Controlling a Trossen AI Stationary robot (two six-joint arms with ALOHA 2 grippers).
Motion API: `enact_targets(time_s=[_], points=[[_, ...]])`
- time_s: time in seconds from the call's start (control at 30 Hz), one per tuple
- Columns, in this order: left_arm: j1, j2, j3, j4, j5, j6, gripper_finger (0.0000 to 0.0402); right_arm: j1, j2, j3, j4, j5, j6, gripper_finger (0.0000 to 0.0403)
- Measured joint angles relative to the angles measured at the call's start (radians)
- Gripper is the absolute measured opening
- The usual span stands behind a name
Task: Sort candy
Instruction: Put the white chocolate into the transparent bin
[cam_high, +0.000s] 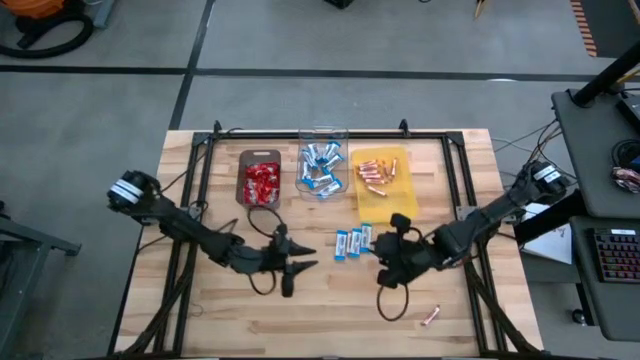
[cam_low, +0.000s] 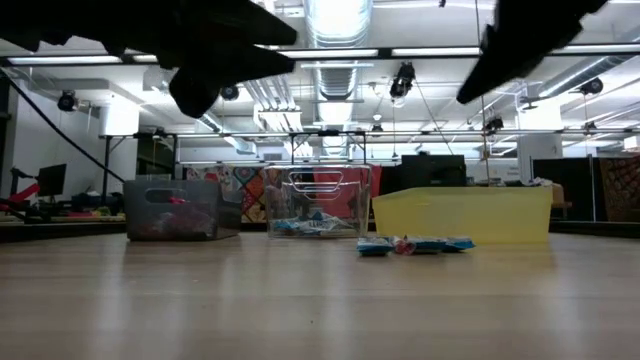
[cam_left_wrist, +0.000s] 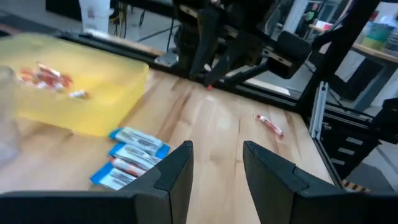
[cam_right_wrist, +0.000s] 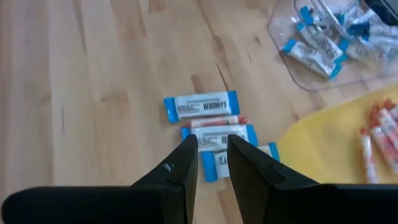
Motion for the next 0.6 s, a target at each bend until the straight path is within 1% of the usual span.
enact_targets(time_s=[0.1, 0.23, 0.3, 0.43, 0.5, 0.6], points=[[0.000, 0.083, 0.056, 0.000, -0.002, -0.029, 0.0125, 0.033, 0.000, -0.054, 0.062, 0.047, 0.085, 0.0073], [0.000, 0.162, 0.096, 0.000, -0.052, -0.042, 0.0125, 0.062, 0.000, -0.113, 0.131, 0.073, 0.175, 0.0069], [-0.001, 0.181, 0.095, 0.005, -0.076, -0.046, 0.0125, 0.078, 0.000, -0.147, 0.166, 0.074, 0.177, 0.0068], [0.000, 0.216, 0.085, 0.026, -0.079, -0.082, 0.0125, 0.103, 0.000, -0.226, 0.239, 0.077, 0.130, 0.0070], [0.003, 0.233, 0.087, 0.028, -0.091, -0.106, 0.0125, 0.104, 0.000, -0.261, 0.267, 0.102, 0.104, 0.0072], [0.006, 0.268, 0.108, 0.034, -0.183, -0.123, 0.0133, 0.102, 0.000, -0.296, 0.314, 0.140, 0.062, 0.0075]])
